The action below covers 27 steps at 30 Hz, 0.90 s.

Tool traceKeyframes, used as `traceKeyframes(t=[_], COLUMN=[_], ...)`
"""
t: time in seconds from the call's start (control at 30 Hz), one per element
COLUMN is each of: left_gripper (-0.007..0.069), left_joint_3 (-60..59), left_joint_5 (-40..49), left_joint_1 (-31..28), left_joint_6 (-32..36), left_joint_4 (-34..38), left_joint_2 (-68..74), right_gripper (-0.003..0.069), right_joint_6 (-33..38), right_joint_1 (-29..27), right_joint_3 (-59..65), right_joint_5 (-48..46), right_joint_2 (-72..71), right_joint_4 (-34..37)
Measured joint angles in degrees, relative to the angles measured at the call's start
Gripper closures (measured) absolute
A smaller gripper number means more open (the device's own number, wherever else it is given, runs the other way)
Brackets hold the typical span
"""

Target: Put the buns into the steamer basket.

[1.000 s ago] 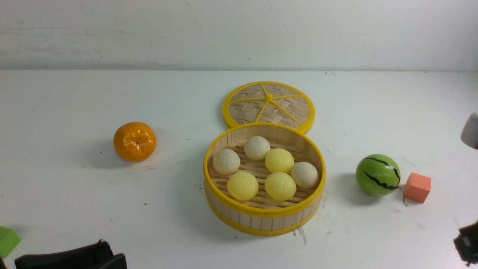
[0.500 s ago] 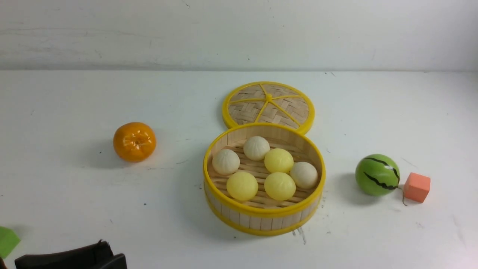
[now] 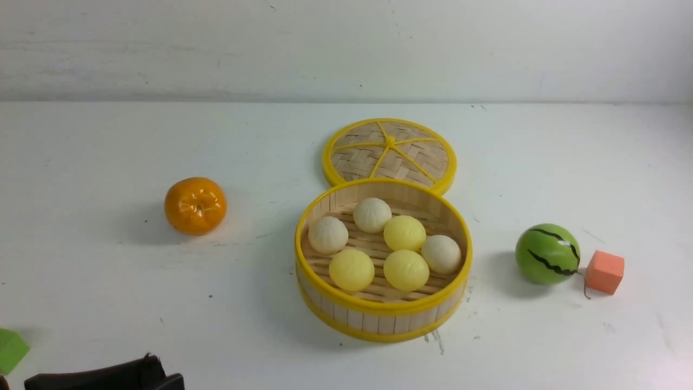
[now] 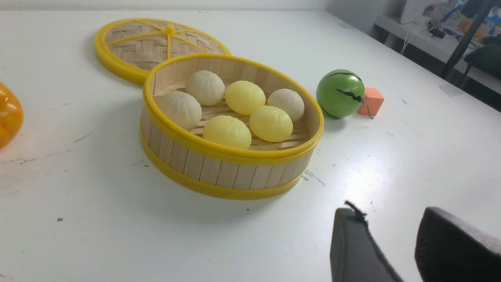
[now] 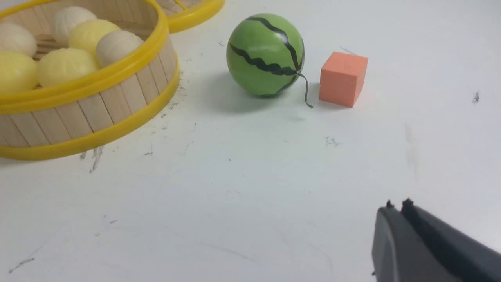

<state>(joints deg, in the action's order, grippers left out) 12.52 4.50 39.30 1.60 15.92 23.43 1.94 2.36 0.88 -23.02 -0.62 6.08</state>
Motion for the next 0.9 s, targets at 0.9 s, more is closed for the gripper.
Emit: traceKeyframes(t=[0.9], left_gripper=[0.0620], left_joint_3=[-9.35], left_joint_5=[-2.35], left_joint_1=[-24.70], left_joint_6=[-6.44], left_joint_4=[-4.10], left_joint_2=[-20.85], right_gripper=[0.0636], right_joint_6=[-0.07], right_joint_1=[-0.05], right_joint_3=[0.11], right_joint_5=[0.42], right_joint_2=[0.00], right_joint_4=[0.45])
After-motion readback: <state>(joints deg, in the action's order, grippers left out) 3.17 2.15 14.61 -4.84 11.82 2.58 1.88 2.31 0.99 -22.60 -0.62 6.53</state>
